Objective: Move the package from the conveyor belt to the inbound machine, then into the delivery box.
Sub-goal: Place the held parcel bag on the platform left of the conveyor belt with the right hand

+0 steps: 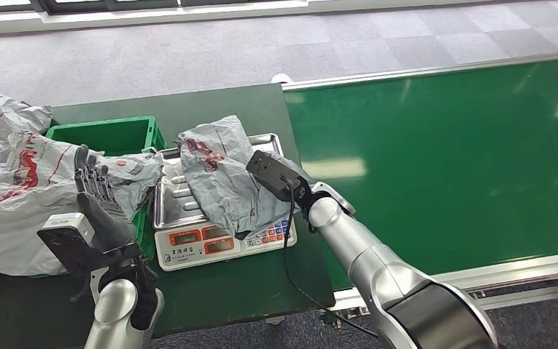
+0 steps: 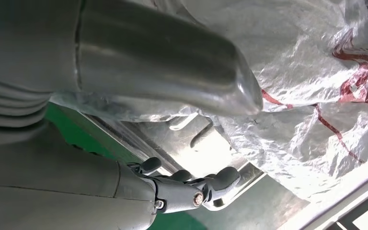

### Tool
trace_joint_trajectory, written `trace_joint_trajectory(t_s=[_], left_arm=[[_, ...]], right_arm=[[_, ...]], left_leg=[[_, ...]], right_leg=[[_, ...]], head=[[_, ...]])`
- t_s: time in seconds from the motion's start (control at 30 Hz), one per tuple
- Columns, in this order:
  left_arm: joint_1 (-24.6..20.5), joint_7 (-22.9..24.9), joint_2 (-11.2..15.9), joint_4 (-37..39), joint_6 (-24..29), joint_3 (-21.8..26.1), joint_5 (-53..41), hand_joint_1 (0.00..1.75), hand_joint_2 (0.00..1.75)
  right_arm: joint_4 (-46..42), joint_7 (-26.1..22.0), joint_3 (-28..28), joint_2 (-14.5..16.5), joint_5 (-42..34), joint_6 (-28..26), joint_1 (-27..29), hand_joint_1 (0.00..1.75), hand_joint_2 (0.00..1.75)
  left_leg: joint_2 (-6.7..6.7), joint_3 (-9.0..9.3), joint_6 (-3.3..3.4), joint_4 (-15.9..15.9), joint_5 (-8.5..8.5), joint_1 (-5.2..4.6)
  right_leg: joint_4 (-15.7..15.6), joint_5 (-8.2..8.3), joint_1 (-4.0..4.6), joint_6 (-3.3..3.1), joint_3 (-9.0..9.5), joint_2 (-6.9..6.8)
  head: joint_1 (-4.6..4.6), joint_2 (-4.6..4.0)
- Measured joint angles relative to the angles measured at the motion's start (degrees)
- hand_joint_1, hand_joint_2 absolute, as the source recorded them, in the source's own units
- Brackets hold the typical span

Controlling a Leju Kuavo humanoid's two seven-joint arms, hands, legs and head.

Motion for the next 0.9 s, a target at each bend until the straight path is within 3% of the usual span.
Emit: trace_joint_trajectory(t_s=[0.2,0.3,0.37,0.43,0.57,0.6,0.73,0.87,0.9], left_arm=[[-0.2,-0.6,0.0,0.0,0.0,0.0,0.0,0.0,0.0],[-0.1,-1.2,0.0,-0.3,0.0,0.0,-0.4,0.0,0.0],[0.1,-1.9,0.0,-1.0,-0.2,0.0,-1.7,0.0,0.0],[0.4,-2.4,0.1,-2.0,-1.5,0.0,-4.6,0.0,0.0],[0.6,-0.3,1.4,-4.3,-5.7,0.0,-14.1,0.0,0.0],[0.4,0.8,1.9,-4.6,-6.4,-0.2,-17.6,0.0,0.0],[-3.8,7.3,5.2,-2.9,-13.1,-2.8,-35.8,0.0,1.75],[-14.8,10.0,9.0,7.5,-21.8,-8.3,-45.6,0.0,0.0],[-17.4,10.1,9.5,10.4,-23.4,-9.7,-46.8,0.0,0.0]], right_arm=[[0.0,-3.3,0.0,-0.1,0.6,-0.8,-0.4,0.0,0.0],[-1.1,-7.8,0.0,0.0,0.5,-3.6,-0.5,0.0,0.0],[-4.2,-12.0,0.0,0.1,0.6,-6.9,0.4,0.0,0.0],[-12.7,-15.0,0.5,-0.6,1.0,-10.0,4.5,0.0,0.0],[-40.2,-12.5,3.7,-5.8,2.1,-12.9,20.7,0.0,1.75],[-45.9,-12.2,4.2,-7.3,2.9,-13.6,24.6,0.0,1.75],[-63.9,-13.1,4.3,-12.7,5.6,-16.3,38.7,0.0,1.75],[-74.0,-14.9,3.2,-15.6,2.8,-19.1,47.2,0.0,1.75],[-75.2,-15.0,3.0,-15.9,2.3,-19.5,48.0,0.0,1.75]], left_leg=[[0.0,0.0,0.0,0.0,0.0,0.0],[0.0,-0.01,0.0,0.0,0.0,0.0],[0.0,0.01,0.0,0.0,0.0,0.01],[-0.05,0.06,0.0,0.0,0.0,0.02],[-0.32,-0.06,0.03,0.0,-0.06,0.02],[-0.36,-0.1,0.05,0.0,-0.08,0.01],[-0.4,-0.2,0.1,0.0,-0.12,0.0],[-0.21,-0.22,0.08,0.0,-0.05,-0.01],[-0.08,-0.2,0.06,0.0,-0.02,-0.02]], right_leg=[[0.0,0.01,0.0,0.0,0.0,0.0],[0.0,0.01,0.0,0.0,0.0,0.0],[0.0,0.0,0.02,0.0,0.0,0.0],[0.0,-0.02,0.05,-0.02,0.02,-0.06],[-0.1,-0.14,0.05,0.01,0.04,-0.33],[-0.1,-0.16,0.05,0.02,0.01,-0.35],[-0.2,-0.14,0.03,0.06,-0.01,-0.4],[-0.2,0.08,0.0,0.09,-0.1,-0.3],[-0.2,0.17,0.0,0.08,-0.15,-0.18]], head=[[0.0,0.0],[0.0,0.0],[-0.01,0.0],[-0.01,0.0],[0.01,0.0],[0.01,0.0],[0.02,0.0],[0.01,0.0],[0.01,0.0]])
